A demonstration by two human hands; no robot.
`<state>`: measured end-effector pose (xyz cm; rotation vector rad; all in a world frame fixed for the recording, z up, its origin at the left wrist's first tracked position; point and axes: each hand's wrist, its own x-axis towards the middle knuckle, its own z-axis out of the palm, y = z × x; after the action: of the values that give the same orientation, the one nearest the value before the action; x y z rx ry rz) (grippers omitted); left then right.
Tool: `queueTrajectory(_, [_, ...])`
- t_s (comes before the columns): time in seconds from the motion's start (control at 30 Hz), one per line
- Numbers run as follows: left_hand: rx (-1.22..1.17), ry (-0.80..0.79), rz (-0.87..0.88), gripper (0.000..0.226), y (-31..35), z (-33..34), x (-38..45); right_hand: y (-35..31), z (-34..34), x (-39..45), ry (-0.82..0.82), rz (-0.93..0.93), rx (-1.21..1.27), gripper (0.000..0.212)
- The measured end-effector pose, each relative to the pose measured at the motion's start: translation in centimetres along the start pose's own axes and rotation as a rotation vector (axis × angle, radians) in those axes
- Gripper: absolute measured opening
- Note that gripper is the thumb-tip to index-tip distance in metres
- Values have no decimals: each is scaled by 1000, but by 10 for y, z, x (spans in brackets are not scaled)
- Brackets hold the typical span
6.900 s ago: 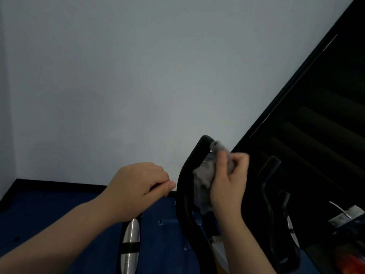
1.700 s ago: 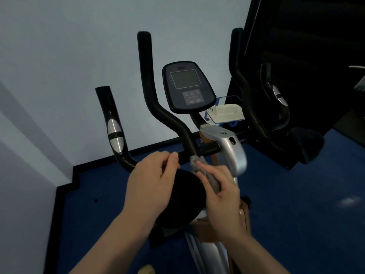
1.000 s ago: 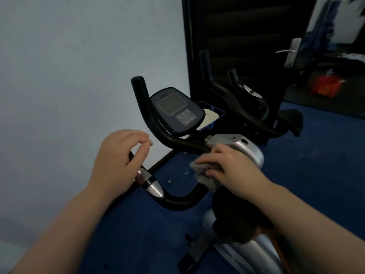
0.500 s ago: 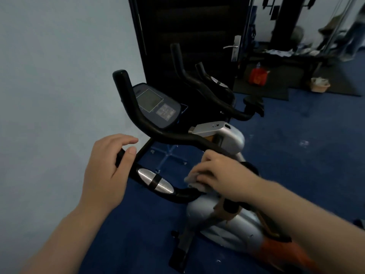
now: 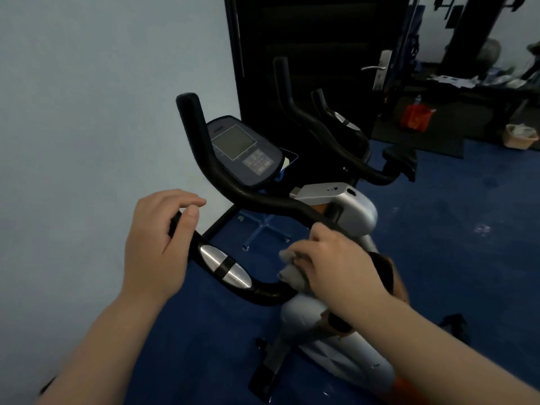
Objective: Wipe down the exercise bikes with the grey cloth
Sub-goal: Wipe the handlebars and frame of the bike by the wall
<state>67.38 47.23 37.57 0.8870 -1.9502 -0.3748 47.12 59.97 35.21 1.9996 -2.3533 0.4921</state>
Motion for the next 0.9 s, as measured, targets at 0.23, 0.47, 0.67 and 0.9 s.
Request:
queueTrajectory(0.23, [-25,18,7,25,0,1,0,21,-52,29,-173,-106,410,33])
queueTrajectory(0.47, [-42,-96,77,26,-8,-10,4,24,-39,31,-427,-203,145,19])
queueTrajectory(0.67, [-37,-89,100,29,-11,-9,3,15,-38,21,-479,-122,286,17])
queueTrajectory(0.9, [-65,-58,71,27,-9,-6,2,-26,-8,-1,-313,-85,96,29])
